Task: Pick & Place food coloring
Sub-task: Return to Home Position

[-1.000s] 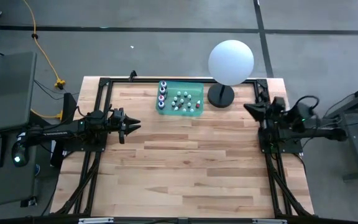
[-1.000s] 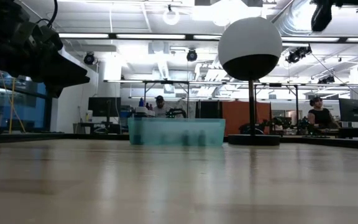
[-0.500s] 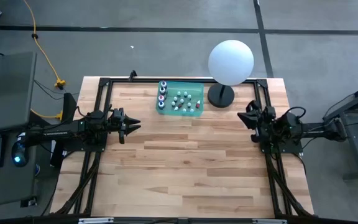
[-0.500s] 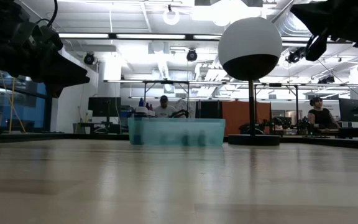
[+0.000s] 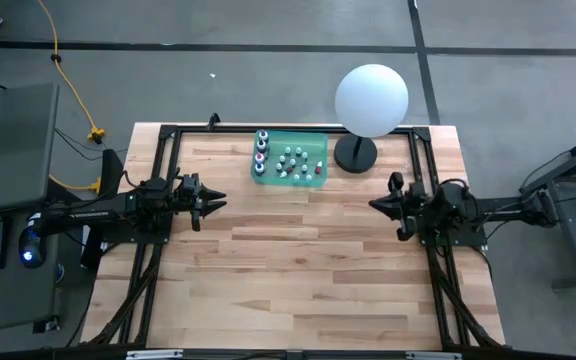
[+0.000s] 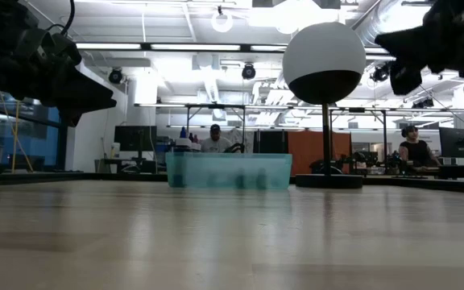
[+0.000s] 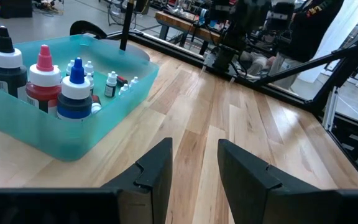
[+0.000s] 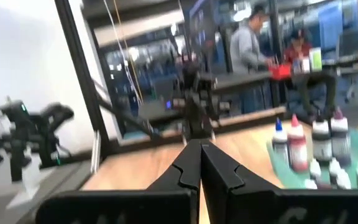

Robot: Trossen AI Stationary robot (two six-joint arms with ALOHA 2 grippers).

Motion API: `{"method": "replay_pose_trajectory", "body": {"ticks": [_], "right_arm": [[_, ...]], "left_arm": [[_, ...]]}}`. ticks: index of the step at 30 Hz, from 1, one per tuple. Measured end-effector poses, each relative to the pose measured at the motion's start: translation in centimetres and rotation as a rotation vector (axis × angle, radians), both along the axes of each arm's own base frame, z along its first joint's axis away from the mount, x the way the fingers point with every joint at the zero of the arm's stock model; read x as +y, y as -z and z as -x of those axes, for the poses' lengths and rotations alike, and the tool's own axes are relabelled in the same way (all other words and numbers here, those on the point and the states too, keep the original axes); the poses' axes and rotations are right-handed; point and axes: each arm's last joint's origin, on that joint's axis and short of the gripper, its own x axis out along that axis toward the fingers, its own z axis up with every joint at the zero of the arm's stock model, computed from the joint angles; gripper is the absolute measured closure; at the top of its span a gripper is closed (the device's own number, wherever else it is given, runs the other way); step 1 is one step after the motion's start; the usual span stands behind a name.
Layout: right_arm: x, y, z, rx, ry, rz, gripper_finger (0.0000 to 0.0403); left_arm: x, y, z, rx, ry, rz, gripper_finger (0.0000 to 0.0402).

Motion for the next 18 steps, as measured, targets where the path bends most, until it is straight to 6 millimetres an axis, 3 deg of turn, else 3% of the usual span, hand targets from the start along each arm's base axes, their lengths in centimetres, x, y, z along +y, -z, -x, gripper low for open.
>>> {"method": "replay_pose_trajectory", "body": {"ticks": [18], "right_arm": [[0.0, 1.6, -0.2, 0.163, 0.009, 0.000, 0.0403]], "left_arm": [[0.0, 0.0, 0.0, 0.000, 0.000, 0.000, 0.0275]]}}
